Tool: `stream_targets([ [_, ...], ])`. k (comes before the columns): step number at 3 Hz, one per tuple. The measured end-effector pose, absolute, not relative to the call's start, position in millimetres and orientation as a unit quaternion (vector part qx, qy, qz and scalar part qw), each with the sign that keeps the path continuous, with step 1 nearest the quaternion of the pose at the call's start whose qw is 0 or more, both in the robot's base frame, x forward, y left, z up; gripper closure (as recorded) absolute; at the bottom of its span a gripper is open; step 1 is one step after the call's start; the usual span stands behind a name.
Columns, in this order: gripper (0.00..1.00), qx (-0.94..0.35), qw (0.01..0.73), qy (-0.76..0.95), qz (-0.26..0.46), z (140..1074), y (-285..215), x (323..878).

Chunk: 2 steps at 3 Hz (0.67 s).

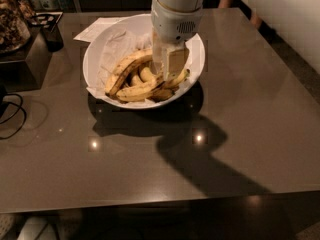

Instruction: Pick banana from white bowl

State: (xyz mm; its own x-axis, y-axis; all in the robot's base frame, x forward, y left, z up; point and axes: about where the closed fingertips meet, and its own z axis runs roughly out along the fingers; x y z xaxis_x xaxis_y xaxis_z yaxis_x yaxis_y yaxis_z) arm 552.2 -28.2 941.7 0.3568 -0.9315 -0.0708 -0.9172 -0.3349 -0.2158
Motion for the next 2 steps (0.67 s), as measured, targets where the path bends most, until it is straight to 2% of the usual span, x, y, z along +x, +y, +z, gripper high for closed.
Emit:
stream_targets([
  [2,0.49,-0.826,0.098,0.554,-0.031,932.5,-20.6,554.2],
])
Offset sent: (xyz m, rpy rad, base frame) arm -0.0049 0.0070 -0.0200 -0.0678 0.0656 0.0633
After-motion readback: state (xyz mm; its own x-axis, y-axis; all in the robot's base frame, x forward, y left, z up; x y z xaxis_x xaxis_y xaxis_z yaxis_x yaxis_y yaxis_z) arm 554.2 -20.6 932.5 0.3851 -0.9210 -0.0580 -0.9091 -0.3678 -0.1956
